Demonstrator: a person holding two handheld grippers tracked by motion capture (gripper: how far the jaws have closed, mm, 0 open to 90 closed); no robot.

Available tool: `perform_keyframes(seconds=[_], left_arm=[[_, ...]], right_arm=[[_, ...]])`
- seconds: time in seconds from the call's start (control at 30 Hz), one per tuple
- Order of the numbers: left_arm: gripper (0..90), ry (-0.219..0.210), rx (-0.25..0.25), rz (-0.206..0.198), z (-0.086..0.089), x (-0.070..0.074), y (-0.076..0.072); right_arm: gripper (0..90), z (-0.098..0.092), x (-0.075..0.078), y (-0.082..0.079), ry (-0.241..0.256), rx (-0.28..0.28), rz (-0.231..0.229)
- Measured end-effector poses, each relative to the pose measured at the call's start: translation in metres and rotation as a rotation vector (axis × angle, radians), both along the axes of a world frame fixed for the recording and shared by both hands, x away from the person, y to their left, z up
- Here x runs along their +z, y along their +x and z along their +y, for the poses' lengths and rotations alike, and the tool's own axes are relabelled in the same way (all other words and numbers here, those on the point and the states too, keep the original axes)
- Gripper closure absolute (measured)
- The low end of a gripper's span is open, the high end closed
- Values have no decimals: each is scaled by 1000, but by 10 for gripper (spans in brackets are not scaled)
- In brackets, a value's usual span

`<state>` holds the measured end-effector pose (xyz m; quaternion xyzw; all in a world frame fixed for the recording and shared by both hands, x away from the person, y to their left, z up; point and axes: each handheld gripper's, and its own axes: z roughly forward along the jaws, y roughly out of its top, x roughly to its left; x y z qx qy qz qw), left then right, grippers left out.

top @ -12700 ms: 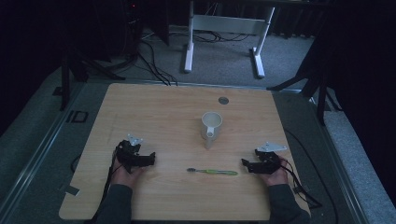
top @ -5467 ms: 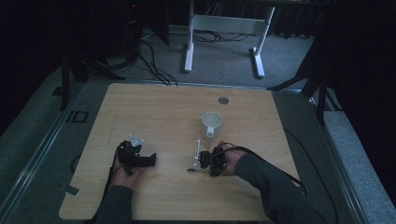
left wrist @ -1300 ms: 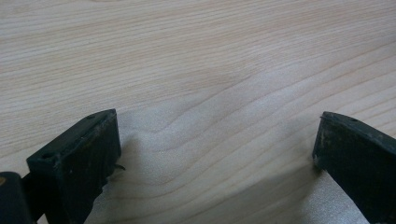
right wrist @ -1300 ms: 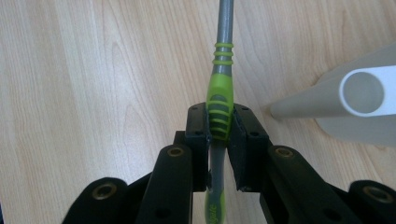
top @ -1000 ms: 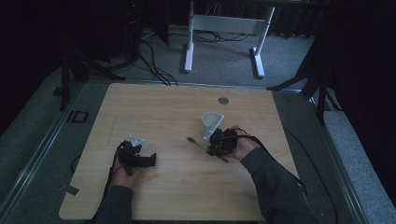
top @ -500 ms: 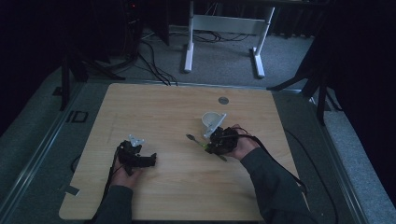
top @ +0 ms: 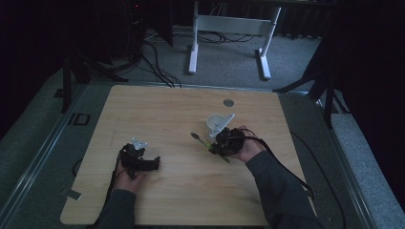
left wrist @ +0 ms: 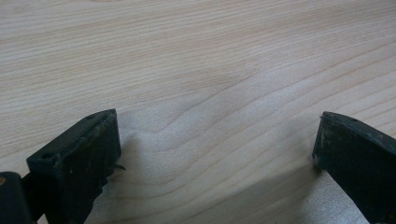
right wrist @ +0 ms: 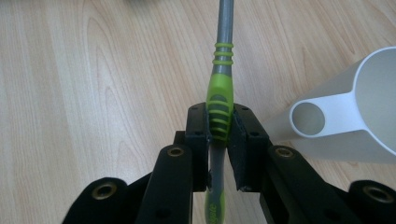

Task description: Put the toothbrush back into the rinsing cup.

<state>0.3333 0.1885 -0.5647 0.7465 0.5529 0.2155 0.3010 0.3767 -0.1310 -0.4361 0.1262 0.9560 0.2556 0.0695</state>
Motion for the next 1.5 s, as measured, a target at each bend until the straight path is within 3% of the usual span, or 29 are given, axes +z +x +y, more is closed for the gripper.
perform_keyframes(seconds=[1.5], left_arm=[[18,1,-1,1,0,0,0]], right_arm=[[784,-4,12,7,169,-51,-34]])
